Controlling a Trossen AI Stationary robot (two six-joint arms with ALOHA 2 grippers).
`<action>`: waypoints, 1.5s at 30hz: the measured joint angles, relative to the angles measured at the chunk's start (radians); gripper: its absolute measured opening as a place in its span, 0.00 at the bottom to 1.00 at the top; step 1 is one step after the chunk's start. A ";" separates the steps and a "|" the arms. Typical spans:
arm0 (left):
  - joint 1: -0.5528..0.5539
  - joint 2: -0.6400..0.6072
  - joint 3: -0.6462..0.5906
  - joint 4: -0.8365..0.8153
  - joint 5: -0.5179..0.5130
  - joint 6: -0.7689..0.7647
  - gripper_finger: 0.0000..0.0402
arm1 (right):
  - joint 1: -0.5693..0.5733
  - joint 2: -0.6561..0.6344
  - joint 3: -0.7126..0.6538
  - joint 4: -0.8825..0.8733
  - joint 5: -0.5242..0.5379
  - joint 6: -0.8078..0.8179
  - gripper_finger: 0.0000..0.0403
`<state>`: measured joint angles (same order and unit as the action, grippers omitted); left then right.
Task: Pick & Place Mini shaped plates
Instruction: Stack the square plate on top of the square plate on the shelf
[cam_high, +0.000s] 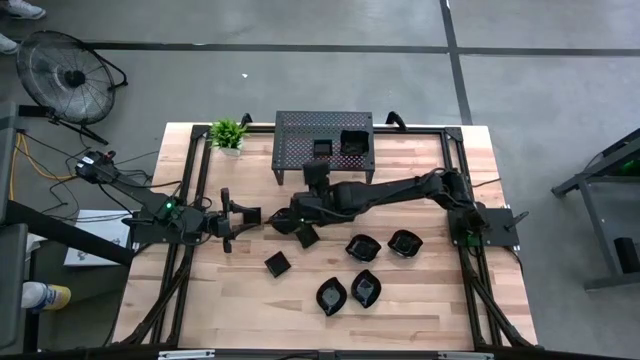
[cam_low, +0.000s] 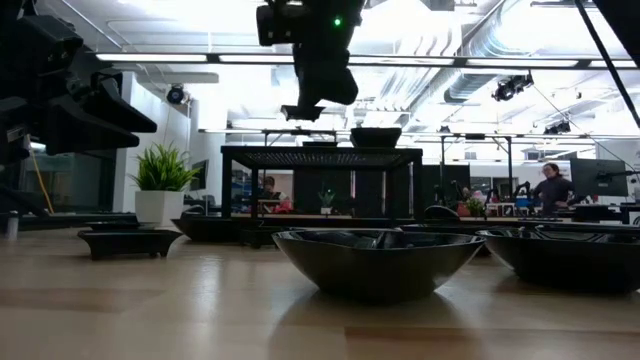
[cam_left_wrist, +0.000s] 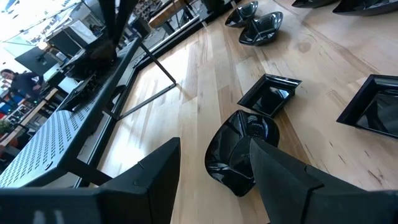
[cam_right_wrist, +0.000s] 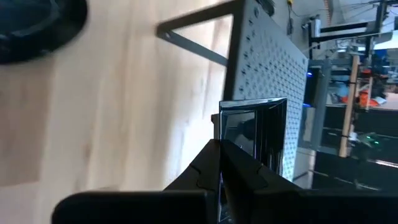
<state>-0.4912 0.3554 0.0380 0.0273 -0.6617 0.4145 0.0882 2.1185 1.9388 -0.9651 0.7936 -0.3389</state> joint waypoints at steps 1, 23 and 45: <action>0.000 0.000 0.000 0.000 0.000 0.000 0.47 | -0.007 0.000 0.000 0.000 0.005 -0.003 0.02; 0.000 0.000 0.000 0.000 0.000 0.000 0.47 | -0.149 -0.049 0.000 -0.027 -0.095 0.008 0.02; 0.000 0.000 0.000 0.000 0.000 0.000 0.47 | -0.245 -0.054 0.000 0.056 -0.206 -0.038 0.02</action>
<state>-0.4911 0.3557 0.0380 0.0273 -0.6617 0.4145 -0.1570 2.0647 1.9388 -0.9091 0.5874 -0.3769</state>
